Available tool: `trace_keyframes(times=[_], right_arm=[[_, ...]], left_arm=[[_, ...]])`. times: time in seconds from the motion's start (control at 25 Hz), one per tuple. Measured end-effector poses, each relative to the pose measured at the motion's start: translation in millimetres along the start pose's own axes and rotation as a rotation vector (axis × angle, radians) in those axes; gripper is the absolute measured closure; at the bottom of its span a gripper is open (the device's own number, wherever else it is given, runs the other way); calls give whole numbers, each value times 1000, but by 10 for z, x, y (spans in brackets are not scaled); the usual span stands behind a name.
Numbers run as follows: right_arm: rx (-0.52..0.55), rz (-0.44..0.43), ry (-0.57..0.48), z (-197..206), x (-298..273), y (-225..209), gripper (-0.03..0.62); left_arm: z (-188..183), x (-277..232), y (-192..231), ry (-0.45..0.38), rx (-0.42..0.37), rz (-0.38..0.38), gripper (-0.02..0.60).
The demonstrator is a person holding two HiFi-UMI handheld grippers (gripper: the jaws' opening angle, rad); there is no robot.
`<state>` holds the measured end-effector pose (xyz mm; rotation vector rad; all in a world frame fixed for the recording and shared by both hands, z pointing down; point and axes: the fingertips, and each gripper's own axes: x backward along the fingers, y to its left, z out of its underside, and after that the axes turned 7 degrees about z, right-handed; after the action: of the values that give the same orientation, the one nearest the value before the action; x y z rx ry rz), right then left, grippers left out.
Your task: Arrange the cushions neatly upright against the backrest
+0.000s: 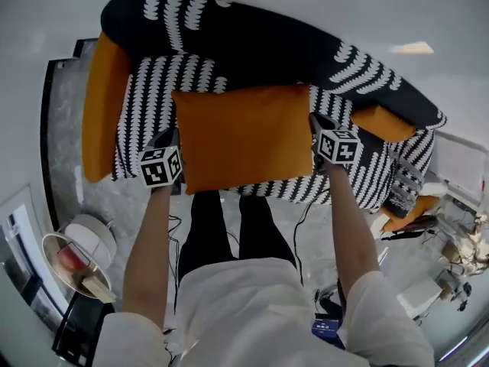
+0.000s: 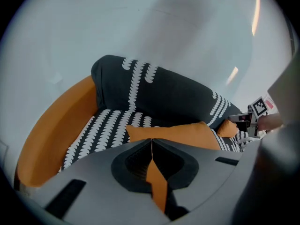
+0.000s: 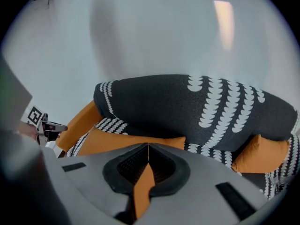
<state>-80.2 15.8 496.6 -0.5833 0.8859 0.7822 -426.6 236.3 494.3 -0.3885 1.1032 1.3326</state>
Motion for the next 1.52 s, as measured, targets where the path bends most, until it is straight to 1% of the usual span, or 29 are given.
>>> trace_keyframes(times=[0.16, 0.24, 0.28, 0.36, 0.44, 0.48, 0.56, 0.6, 0.72, 0.88, 1.08, 1.2, 1.24, 1.28, 1.36, 1.44, 1.52], right_arm=[[17, 43, 40, 0, -470, -167, 569], [31, 57, 54, -14, -694, -195, 569], [35, 65, 61, -21, -794, -214, 569], [28, 69, 72, -22, -960, -267, 568], [8, 62, 85, -2, -1105, -360, 566], [-7, 56, 97, 29, -1183, -448, 549], [-50, 45, 128, 144, -1361, -693, 398], [-75, 42, 140, 211, -1446, -817, 375], [-149, 53, 139, 282, -1604, -1028, 342], [-227, 35, 142, 272, -1741, -1012, 307], [-288, 14, 183, 515, -1904, -1116, 272], [-355, -33, 207, 633, -1992, -1095, 275], [-377, -51, 212, 654, -2015, -1061, 290], [-390, -67, 214, 662, -2030, -1020, 332], [-378, -86, 209, 644, -2031, -936, 385], [-355, -97, 201, 608, -1989, -864, 422], [-341, -108, 191, 569, -1911, -805, 454]], left_arm=[[-6, -526, 254, 51, 11, 24, 560], [-45, -760, 370, 68, -2, 37, 558], [-61, -862, 416, 79, -9, 44, 545], [-57, -1032, 476, 106, -8, 59, 456], [-31, -1179, 516, 127, 18, 64, 406], [-13, -1260, 516, 131, 41, 62, 391], [30, -1444, 470, 135, 105, 57, 369], [56, -1531, 446, 138, 135, 56, 357], [118, -1674, 462, 146, 185, 65, 322], [102, -1685, 574, 166, 186, 96, 307], [206, -1775, 567, 188, 203, 130, 298], [263, -1853, 572, 193, 226, 155, 296], [274, -1876, 577, 193, 237, 165, 296], [281, -1893, 579, 193, 249, 175, 298], [273, -1894, 581, 191, 268, 197, 306], [253, -1858, 577, 189, 268, 217, 341], [242, -1801, 566, 188, 252, 227, 392]])
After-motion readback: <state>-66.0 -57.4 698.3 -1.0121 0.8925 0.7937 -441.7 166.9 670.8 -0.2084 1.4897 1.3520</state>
